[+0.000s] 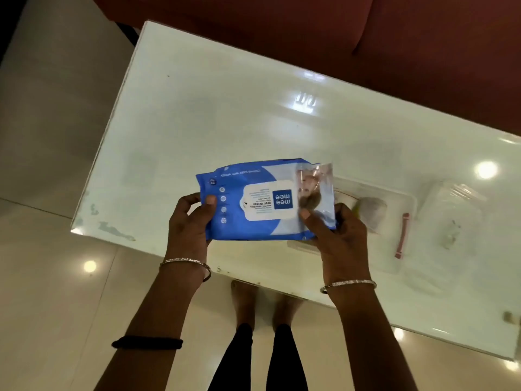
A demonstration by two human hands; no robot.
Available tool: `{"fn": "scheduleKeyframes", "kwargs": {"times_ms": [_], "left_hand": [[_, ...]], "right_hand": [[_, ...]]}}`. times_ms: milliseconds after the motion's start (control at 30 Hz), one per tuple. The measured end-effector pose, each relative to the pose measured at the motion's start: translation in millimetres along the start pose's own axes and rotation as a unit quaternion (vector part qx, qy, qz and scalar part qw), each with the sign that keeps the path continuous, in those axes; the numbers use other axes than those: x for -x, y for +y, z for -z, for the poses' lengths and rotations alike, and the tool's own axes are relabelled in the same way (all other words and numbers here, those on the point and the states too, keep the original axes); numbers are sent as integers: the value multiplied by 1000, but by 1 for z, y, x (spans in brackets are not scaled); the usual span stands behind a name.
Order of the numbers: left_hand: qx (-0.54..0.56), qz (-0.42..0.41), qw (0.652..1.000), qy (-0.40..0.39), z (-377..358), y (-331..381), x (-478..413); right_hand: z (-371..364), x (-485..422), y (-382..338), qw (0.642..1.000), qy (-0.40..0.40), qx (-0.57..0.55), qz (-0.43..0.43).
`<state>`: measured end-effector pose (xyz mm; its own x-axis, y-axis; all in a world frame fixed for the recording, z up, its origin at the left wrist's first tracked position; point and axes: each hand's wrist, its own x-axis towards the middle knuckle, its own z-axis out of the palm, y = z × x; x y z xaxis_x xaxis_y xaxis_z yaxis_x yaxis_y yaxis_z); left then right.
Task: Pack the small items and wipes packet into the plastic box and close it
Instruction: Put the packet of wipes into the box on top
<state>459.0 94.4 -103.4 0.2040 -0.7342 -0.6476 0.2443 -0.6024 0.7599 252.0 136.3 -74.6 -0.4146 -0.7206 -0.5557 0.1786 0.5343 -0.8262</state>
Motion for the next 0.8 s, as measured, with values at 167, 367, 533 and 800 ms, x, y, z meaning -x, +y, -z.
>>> {"fn": "scheduleKeyframes", "kwargs": {"times_ms": [167, 367, 533, 800], "left_hand": [[-142, -59, 986, -70, -55, -2, 35], [-308, -77, 947, -51, -117, -29, 53], [-439, -102, 892, -30, -149, -45, 48], [-628, -105, 771, -25, -165, -48, 40]], "right_hand": [[64, 11, 4, 998, 46, -28, -25], [114, -5, 23, 990, 116, -46, -69], [124, -27, 38, 985, 120, 80, -96], [111, -51, 46, 972, 59, 188, -126]]}}
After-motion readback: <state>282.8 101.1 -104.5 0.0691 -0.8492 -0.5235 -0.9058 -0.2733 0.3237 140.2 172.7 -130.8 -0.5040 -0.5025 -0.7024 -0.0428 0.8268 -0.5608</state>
